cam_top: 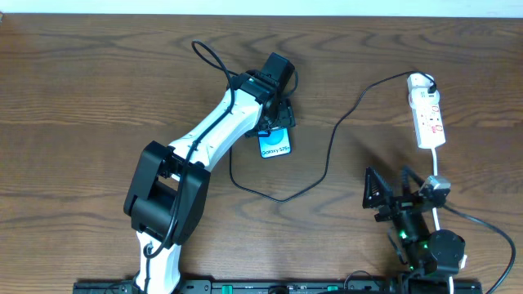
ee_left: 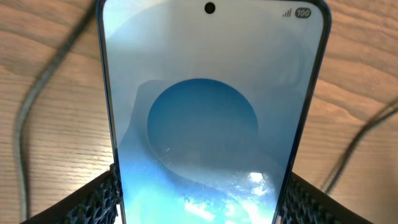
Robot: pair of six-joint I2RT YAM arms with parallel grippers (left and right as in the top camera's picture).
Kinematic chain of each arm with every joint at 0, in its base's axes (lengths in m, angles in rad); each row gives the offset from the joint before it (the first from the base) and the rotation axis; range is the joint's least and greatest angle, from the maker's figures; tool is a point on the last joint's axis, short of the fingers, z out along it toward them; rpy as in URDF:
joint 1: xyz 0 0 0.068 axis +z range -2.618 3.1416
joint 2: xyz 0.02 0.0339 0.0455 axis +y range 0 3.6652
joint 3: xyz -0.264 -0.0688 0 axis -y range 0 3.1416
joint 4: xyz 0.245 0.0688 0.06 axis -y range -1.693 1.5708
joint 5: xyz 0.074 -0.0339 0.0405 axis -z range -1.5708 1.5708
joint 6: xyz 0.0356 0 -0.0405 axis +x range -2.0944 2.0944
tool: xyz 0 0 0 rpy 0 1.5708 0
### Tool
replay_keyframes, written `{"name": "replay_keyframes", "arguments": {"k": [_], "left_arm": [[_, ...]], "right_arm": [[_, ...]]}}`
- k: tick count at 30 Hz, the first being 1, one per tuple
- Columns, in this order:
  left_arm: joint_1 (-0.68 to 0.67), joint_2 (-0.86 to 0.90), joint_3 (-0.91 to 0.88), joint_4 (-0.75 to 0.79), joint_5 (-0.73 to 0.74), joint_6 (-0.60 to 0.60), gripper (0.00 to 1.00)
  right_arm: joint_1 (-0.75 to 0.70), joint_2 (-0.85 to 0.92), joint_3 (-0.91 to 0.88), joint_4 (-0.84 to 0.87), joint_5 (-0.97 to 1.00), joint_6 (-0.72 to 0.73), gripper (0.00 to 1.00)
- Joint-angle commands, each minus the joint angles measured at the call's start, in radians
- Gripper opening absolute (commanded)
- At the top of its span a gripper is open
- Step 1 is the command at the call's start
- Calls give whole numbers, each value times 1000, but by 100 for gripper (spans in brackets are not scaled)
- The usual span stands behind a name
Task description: Plug charger to phone and switch on socket
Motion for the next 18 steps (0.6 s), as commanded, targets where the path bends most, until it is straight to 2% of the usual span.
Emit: {"name": "replay_keyframes", "arguments": {"k": [1,7,10,14,18], "left_arm": [[7,5,21,-3,51,-20,52],[21,5,21,1,114,-51,52],[36,5,21,1,150,-57,52],[47,5,21,2,177,-79,52],[49,5,21,6,181,-87,52]], "right_arm": [[6,30,-1,2,-100,277,99],[37,109,-1,13,-171,192,99],[93,180,-1,84,-163,157,99],[216,333,-1,230,-45,153,99],[378,581,10,439,129,153,99]]}}
